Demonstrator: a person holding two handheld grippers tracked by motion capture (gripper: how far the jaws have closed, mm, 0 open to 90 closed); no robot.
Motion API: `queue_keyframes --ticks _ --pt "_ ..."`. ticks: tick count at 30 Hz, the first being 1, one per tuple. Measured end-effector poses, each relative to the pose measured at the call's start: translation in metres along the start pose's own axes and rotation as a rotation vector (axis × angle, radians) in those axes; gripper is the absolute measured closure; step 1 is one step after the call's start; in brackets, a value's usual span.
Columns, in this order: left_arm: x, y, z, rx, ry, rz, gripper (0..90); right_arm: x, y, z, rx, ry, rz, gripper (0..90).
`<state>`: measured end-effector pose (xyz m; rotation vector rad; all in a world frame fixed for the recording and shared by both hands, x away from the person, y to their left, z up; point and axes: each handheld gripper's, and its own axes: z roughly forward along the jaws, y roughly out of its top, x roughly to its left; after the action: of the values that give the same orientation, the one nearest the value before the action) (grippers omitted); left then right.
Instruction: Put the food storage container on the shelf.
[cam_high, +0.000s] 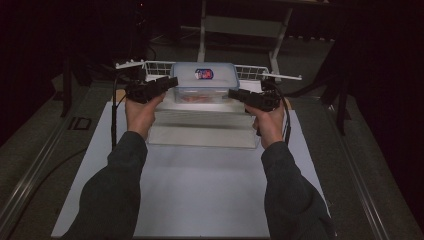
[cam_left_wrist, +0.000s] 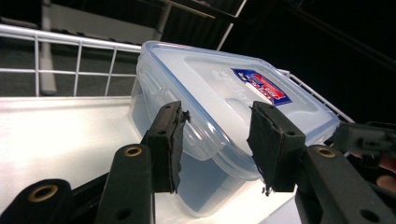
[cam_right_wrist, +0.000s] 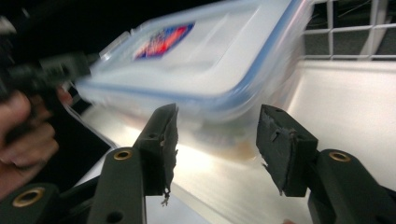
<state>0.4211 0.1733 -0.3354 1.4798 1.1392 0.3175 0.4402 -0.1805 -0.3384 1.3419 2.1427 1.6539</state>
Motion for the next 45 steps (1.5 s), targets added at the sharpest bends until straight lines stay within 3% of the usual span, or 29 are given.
queue_keyframes --ticks 4,12,16,19,22,28,33,36,41,45 --pt "-0.003 -0.001 -0.006 0.003 0.023 0.044 53.1 0.006 -0.001 -0.001 0.002 -0.044 -0.049 44.5" --pt "-0.007 0.002 -0.026 0.010 0.073 0.114 51.9 0.013 0.002 -0.029 0.002 -0.108 -0.174 44.4" --pt "-0.011 -0.001 -0.037 0.020 0.068 0.165 51.2 0.016 -0.002 -0.048 0.010 -0.130 -0.240 44.3" --pt "-0.017 -0.004 -0.044 0.033 0.065 0.203 50.6 0.016 -0.007 -0.060 0.018 -0.136 -0.252 44.4" --pt "-0.021 -0.008 -0.051 0.031 0.033 0.202 50.0 0.016 -0.015 -0.070 0.018 -0.131 -0.264 44.8" --pt "-0.033 -0.019 -0.068 0.033 0.007 0.255 49.6 0.017 -0.035 -0.087 0.023 -0.122 -0.295 45.0" --pt "-0.040 -0.035 -0.085 0.069 0.000 0.355 47.3 0.023 -0.052 -0.099 0.039 -0.092 -0.317 44.7" --pt "-0.039 -0.049 -0.099 0.082 0.010 0.367 44.5 0.028 -0.064 -0.107 0.043 -0.099 -0.347 41.4" --pt "-0.034 -0.073 -0.121 0.091 0.041 0.351 40.1 0.037 -0.090 -0.117 0.052 -0.190 -0.434 32.1" --pt "-0.030 -0.097 -0.137 0.113 0.070 0.365 36.5 0.039 -0.111 -0.124 0.038 -0.214 -0.446 26.0"
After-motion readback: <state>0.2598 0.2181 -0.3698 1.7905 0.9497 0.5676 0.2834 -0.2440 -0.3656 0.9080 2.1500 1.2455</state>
